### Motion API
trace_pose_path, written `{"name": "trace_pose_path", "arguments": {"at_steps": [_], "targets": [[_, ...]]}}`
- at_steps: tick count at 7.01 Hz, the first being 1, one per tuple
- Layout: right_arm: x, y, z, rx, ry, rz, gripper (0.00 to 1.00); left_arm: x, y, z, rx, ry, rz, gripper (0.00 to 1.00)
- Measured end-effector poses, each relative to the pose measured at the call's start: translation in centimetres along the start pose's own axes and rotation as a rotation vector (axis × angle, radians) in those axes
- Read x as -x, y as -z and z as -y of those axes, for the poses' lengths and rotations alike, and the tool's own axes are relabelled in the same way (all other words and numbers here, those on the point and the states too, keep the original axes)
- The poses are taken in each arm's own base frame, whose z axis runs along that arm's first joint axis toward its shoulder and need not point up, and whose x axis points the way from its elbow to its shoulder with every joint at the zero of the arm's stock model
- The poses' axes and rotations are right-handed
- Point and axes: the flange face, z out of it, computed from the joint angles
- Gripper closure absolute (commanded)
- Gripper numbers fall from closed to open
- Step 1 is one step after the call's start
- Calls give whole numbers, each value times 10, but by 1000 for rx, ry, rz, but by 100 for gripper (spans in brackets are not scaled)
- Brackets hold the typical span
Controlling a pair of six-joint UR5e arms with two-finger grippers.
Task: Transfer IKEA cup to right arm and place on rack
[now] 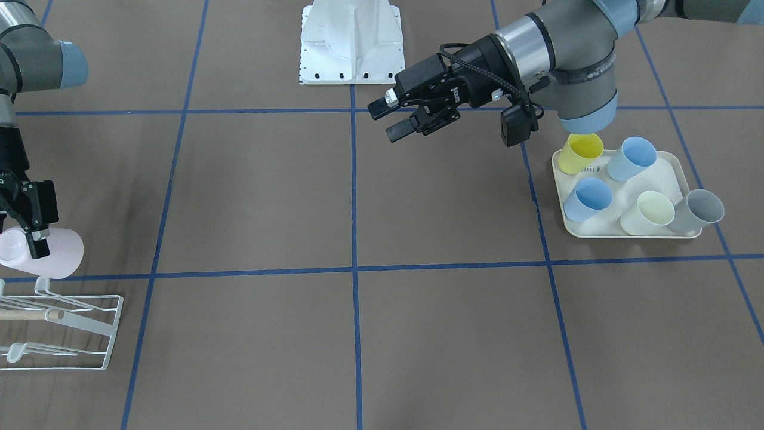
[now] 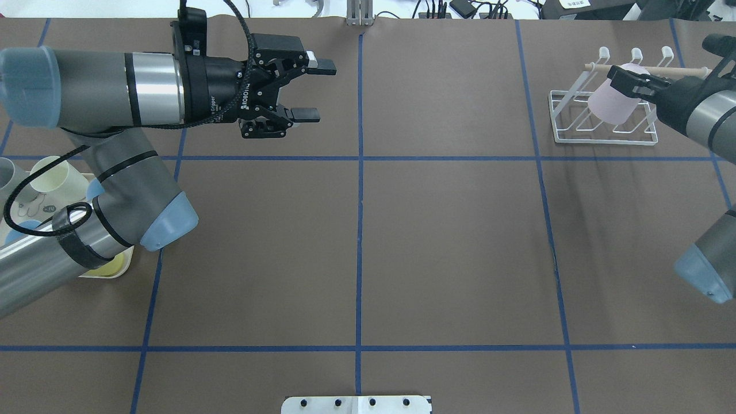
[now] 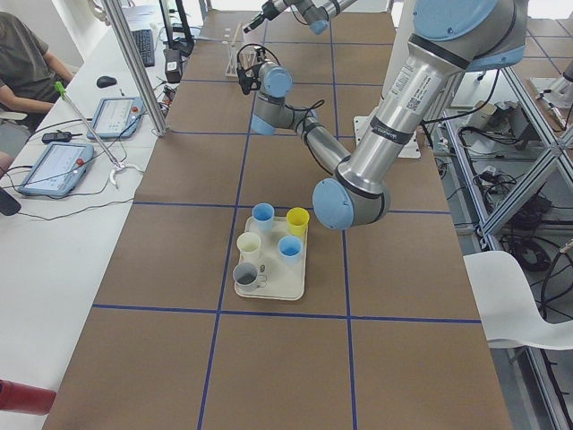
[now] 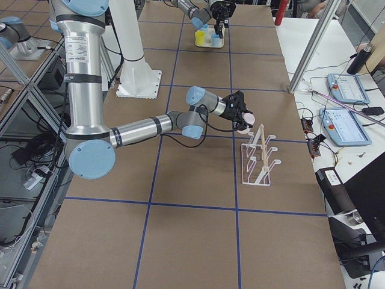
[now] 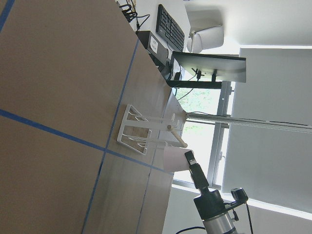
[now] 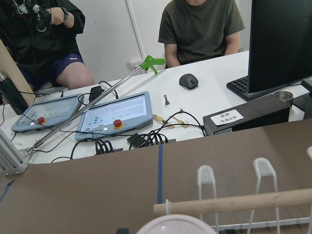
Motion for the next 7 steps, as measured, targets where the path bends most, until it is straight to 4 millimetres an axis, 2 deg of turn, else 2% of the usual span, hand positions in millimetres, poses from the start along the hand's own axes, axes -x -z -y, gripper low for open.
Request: {"name": "trace_pose_path", "arguments": {"at_steps": [3, 7], "targets": [[-11, -1, 0, -35, 64, -40, 100, 0, 0, 0, -1, 0, 1, 12], [-16, -15, -6, -36, 89, -67, 100, 0, 0, 0, 0, 0, 0, 12]]}}
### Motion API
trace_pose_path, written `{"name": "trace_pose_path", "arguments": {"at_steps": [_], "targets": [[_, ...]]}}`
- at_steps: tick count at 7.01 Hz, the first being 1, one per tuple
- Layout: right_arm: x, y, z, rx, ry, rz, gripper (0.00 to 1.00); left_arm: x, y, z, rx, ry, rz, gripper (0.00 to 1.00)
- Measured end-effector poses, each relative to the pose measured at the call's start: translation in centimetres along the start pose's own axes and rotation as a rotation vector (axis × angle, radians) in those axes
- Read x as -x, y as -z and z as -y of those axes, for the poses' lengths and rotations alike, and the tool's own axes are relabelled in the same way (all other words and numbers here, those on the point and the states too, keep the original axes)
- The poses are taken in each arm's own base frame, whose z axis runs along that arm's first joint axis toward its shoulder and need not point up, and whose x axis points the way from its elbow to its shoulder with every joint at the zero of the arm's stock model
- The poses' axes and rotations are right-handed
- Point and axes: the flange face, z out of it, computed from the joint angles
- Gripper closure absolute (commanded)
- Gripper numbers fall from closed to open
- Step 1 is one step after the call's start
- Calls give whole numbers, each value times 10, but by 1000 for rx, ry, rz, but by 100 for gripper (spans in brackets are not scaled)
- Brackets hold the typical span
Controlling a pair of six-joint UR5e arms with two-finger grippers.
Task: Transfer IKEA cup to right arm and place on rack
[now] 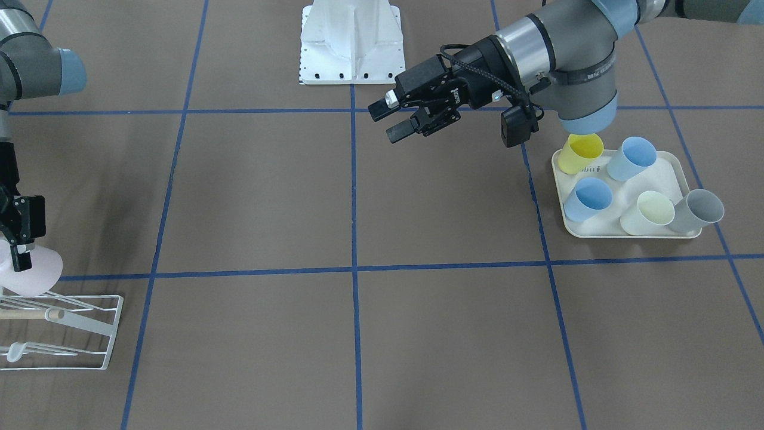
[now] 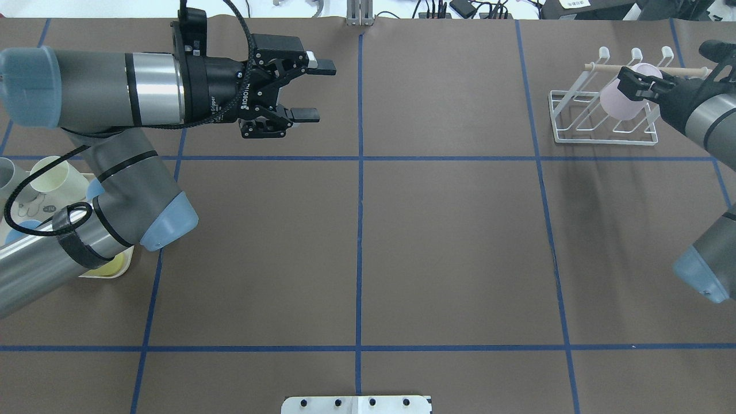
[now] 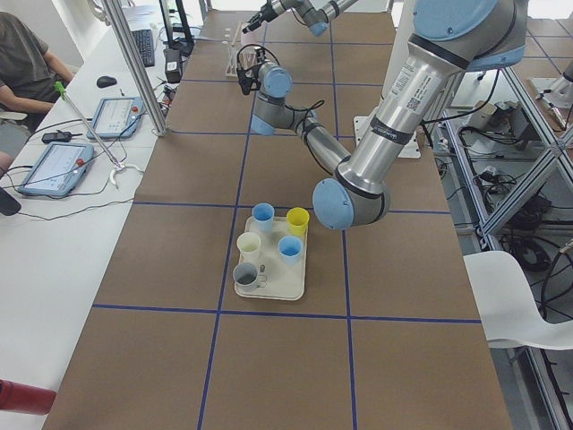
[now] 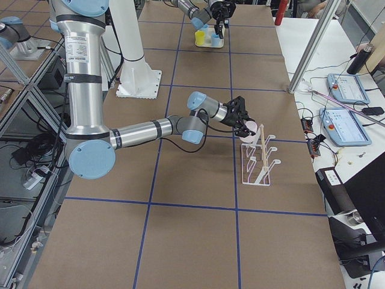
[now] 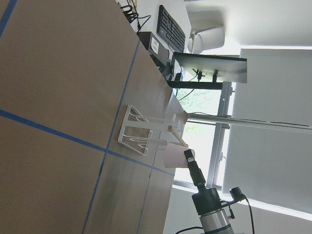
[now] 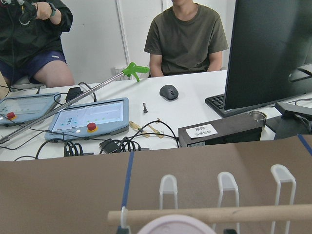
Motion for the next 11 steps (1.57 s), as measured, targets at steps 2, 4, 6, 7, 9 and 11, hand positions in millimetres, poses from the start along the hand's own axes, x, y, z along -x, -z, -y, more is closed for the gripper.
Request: {"name": "trace_pose_path", "arguments": {"at_steps": [2, 4, 6, 7, 9, 11], "targets": [[0, -1, 0, -2, 7, 1, 100, 0, 0, 0, 0, 0, 0, 12], [-1, -9, -4, 3, 9, -4, 83, 0, 0, 0, 1, 0, -1, 12], [-3, -18, -9, 11, 9, -12, 0, -1, 0, -1, 1, -1, -2, 12], [-5, -22, -11, 15, 7, -16, 0, -1, 0, -1, 1, -1, -2, 12], [-2, -21, -10, 18, -2, -7, 0, 0, 5, 4, -8, -6, 1, 12], [10, 0, -6, 80, -13, 64, 0, 25, 34, 25, -54, -118, 48, 13]]}}
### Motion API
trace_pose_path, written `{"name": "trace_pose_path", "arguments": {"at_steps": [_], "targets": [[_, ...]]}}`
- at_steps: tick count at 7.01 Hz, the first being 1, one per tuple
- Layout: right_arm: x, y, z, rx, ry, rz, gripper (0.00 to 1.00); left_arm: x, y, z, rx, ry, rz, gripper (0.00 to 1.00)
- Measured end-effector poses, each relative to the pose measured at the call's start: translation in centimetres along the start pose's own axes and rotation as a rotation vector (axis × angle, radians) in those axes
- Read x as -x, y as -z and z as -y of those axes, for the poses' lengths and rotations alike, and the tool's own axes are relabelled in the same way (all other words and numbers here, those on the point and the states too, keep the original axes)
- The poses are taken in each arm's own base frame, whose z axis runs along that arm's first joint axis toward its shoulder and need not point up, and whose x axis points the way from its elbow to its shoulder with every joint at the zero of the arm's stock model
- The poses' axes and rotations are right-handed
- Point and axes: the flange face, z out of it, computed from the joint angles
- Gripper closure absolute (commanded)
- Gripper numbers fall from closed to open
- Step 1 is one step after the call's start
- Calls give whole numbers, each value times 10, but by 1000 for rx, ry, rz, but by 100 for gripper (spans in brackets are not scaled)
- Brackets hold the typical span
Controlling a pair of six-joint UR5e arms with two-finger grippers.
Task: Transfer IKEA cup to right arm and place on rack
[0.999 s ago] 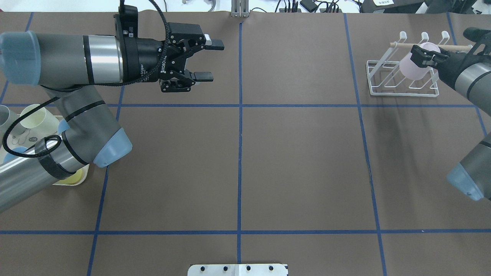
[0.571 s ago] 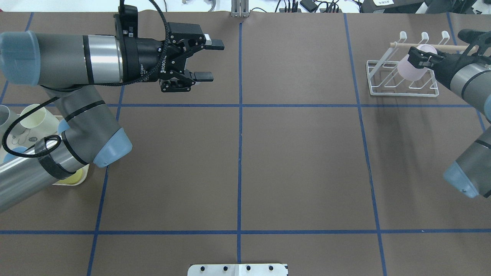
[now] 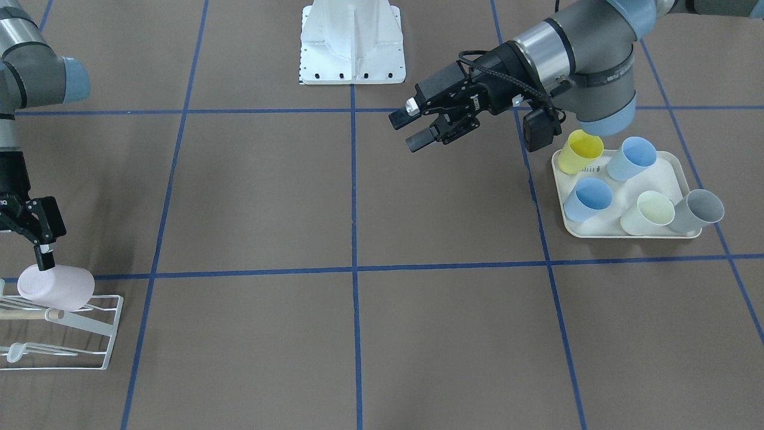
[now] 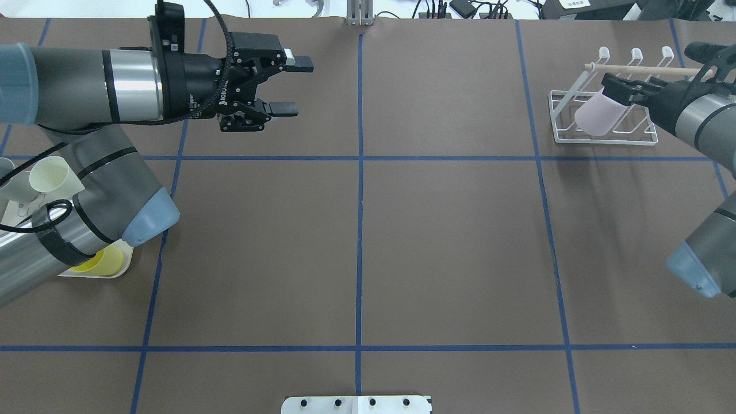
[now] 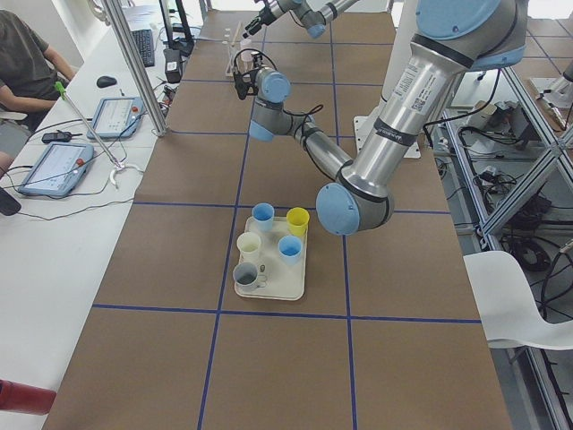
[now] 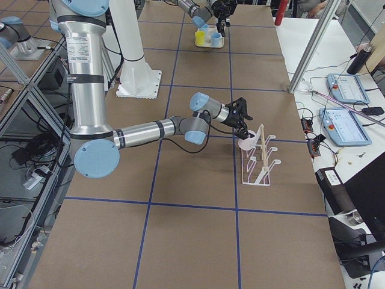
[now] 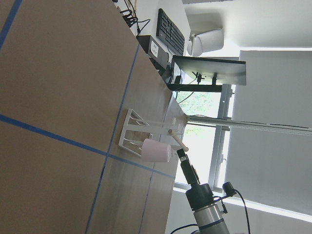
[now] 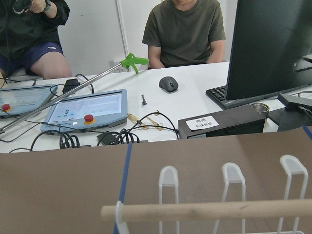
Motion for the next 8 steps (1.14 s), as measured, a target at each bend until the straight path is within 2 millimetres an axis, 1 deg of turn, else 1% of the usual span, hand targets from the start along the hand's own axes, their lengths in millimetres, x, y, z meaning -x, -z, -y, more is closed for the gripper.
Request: {"name": "trace_pose_path", "arguments": {"at_steps": [1, 2, 3, 4, 5, 6, 7, 8], "targets": [[0, 16, -4, 54, -2, 35, 0, 32, 22, 14, -30, -124, 61, 13], [-5, 33, -9, 104, -4, 62, 0, 58, 47, 33, -58, -261, 149, 13], [-13, 51, -12, 153, -7, 84, 0, 70, 73, 55, -84, -379, 255, 13], [-23, 65, -13, 207, -16, 105, 0, 81, 104, 77, -110, -504, 375, 13], [-35, 76, -12, 265, -30, 125, 0, 102, 146, 103, -123, -663, 509, 13], [-48, 86, -11, 318, -47, 141, 0, 126, 193, 127, -114, -821, 638, 13], [-59, 92, -11, 352, -60, 147, 0, 153, 236, 148, -82, -949, 755, 13], [-67, 95, -14, 370, -67, 142, 0, 185, 269, 168, -38, -1020, 852, 13]]}}
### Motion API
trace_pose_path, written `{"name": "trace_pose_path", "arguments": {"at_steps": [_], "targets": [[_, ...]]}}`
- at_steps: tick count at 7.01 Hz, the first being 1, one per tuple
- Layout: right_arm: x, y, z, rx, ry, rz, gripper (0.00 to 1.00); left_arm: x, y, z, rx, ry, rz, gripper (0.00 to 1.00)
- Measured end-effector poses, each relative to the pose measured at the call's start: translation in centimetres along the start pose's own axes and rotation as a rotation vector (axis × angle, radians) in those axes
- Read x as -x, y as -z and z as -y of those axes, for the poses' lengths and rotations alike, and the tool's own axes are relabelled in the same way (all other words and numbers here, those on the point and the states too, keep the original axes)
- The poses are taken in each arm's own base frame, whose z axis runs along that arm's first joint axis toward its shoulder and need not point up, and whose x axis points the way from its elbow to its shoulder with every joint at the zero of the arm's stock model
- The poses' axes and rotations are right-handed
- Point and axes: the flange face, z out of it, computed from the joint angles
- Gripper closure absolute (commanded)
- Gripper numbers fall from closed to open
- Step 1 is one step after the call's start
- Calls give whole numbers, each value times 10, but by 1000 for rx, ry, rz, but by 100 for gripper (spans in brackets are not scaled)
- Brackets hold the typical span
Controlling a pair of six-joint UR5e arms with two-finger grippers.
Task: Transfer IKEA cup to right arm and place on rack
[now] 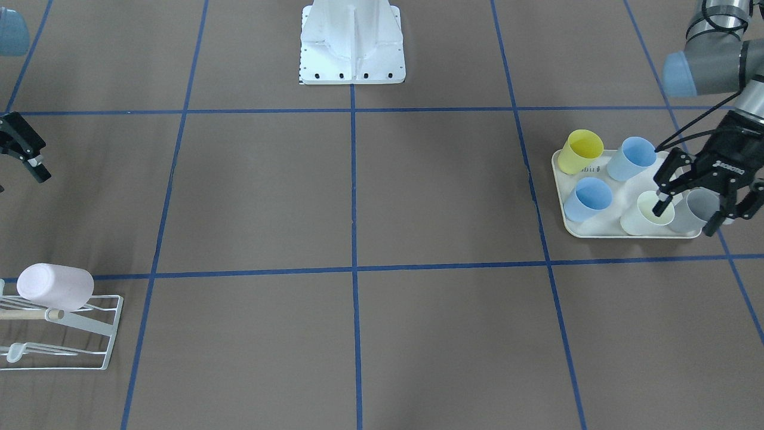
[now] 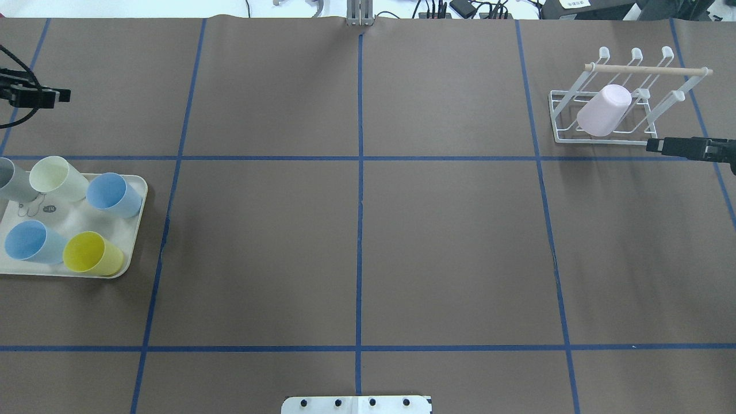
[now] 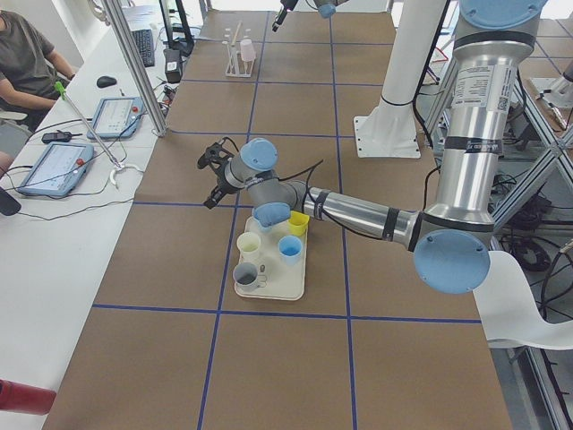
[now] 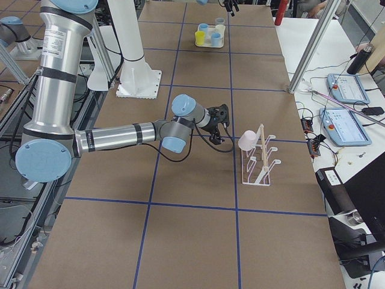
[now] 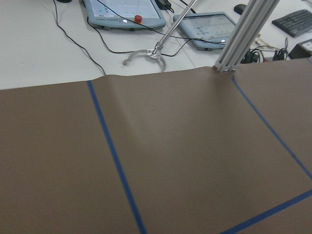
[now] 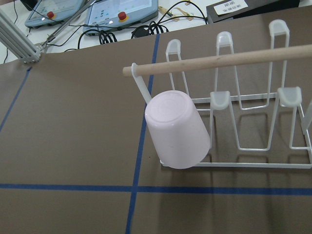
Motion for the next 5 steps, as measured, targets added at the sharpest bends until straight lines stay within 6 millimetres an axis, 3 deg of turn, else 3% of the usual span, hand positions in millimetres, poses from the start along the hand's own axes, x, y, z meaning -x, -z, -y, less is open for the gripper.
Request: {"name": "trace_pose_path", "arguments": {"at_steps": [1, 3, 5], "targets": [[-8, 2, -5, 12, -9, -11, 0, 45, -11, -29, 69, -50, 53, 14], [-20, 2, -12, 24, -42, -35, 0, 110, -16, -87, 220, 7, 75, 17], [-25, 2, -14, 18, -57, -50, 0, 143, -11, -115, 361, 135, 85, 17]]}}
